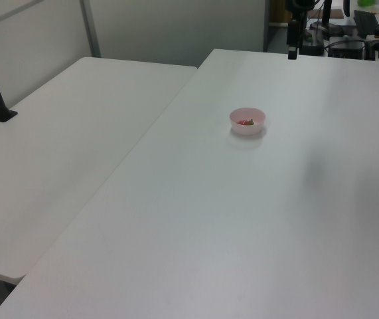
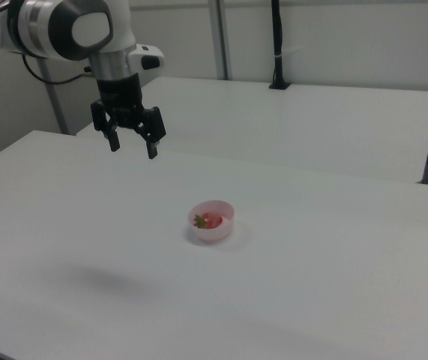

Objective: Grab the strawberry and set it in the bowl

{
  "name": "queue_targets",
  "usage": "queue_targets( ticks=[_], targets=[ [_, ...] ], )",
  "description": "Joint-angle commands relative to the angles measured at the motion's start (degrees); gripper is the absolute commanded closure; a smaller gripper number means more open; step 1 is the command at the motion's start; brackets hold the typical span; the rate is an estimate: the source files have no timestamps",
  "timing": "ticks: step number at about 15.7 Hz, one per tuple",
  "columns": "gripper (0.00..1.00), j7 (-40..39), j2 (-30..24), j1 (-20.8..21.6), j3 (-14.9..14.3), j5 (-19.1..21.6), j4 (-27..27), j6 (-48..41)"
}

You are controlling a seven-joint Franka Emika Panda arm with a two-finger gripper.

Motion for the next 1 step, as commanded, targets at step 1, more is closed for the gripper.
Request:
queue_targets(
  ticks=[1],
  targets=[
    [0.00,1.33,-1.15,-1.22,1.02,-0.48,-1.74,0.00]
  ],
)
